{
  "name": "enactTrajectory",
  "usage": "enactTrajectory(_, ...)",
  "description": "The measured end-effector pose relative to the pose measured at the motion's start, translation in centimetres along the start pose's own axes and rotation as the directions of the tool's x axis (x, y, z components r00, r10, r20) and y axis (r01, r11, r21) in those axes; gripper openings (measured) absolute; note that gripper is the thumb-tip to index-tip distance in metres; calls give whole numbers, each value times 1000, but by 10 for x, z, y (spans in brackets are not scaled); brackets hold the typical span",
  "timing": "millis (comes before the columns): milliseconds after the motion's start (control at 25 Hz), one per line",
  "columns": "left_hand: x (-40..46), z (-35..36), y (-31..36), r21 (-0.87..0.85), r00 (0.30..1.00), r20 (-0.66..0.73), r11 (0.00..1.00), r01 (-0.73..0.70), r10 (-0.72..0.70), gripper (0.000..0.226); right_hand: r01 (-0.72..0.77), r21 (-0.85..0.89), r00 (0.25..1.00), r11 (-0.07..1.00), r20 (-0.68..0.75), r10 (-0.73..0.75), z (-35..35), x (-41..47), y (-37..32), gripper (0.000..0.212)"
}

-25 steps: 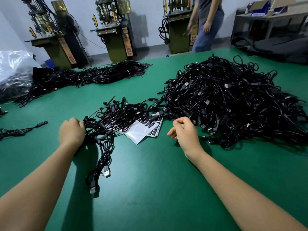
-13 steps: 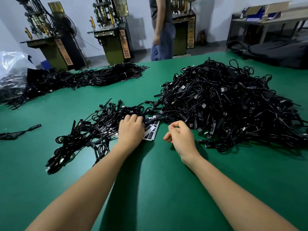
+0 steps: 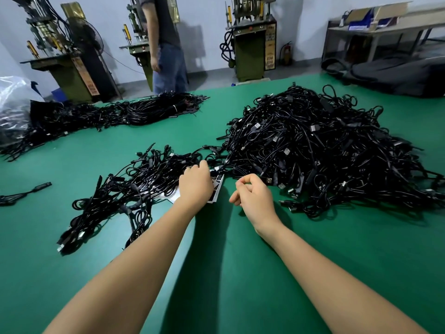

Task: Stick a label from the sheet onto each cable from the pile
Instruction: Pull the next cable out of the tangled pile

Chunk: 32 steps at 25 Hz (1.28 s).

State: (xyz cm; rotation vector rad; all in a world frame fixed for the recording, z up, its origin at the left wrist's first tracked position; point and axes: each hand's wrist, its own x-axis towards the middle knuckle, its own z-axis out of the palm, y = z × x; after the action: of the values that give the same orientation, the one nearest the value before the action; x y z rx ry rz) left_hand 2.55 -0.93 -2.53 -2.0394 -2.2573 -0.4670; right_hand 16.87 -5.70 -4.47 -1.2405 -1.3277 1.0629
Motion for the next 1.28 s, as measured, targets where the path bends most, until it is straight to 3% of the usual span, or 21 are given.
enactTrajectory(120, -3, -15, -3, -336, 1000, -17, 942, 11, -18, 17, -5, 9, 1000, 1000, -2, 5, 1, 0, 0, 14)
enactTrajectory(280, 0, -49, -10, -751, 994, 12, 655, 83, -112, 25, -4, 12, 1000, 1000, -5, 4, 1, 1, 0, 14)
enactTrajectory(440, 2, -76, -11, -916, 998, 7, 399, 34, -70, 17, -8, -8, 1000, 1000, 3, 8, 1, 1, 1, 14)
enactTrajectory(600, 1, -97, -6, -950, 984, -179, 256, -179, 23, 14, -9, 16, 1000, 1000, 17, 9, 1, 1, 1, 14)
enactTrajectory(640, 2, -104, -4, -959, 977, -213, 185, -214, 24, 14, -14, 15, 1000, 1000, 20, 13, 0, 1, 1, 14)
enactTrajectory(760, 5, -130, -5, -940, 983, -179, -286, -186, -48, 18, -12, 5, 1000, 1000, 27, 12, 0, 0, 2, 14)
enactTrajectory(800, 7, -139, -8, -908, 982, -170, -374, -190, -85, 22, -13, 7, 1000, 1000, 28, 13, 0, 0, 2, 14)
enactTrajectory(880, 6, -152, -15, -910, 970, -192, -343, -234, -152, 29, -22, 23, 1000, 999, 21, 21, 0, 0, 1, 14)
enactTrajectory(1040, -6, -160, -23, -935, 980, -158, -301, -189, -124, 29, -14, 14, 1000, 1000, 7, 13, 1, 1, 0, 16)
enactTrajectory(1080, -9, -160, -25, -965, 983, -144, -204, -165, -115, 27, -11, 15, 1000, 1000, 6, 11, 1, 0, 0, 16)
enactTrajectory(1160, -16, -153, -28, -988, 990, -89, 137, -74, -108, 26, -5, 12, 1000, 1000, 2, 5, 0, 0, 1, 16)
enactTrajectory(1240, -21, -138, -29, -874, 989, 24, 477, 90, -143, 25, -5, 9, 1000, 1000, 3, 5, 0, 0, 1, 15)
enactTrajectory(1280, -24, -129, -28, -806, 981, 97, 565, 176, -166, 21, -7, 7, 1000, 1000, 5, 7, 0, 0, 2, 14)
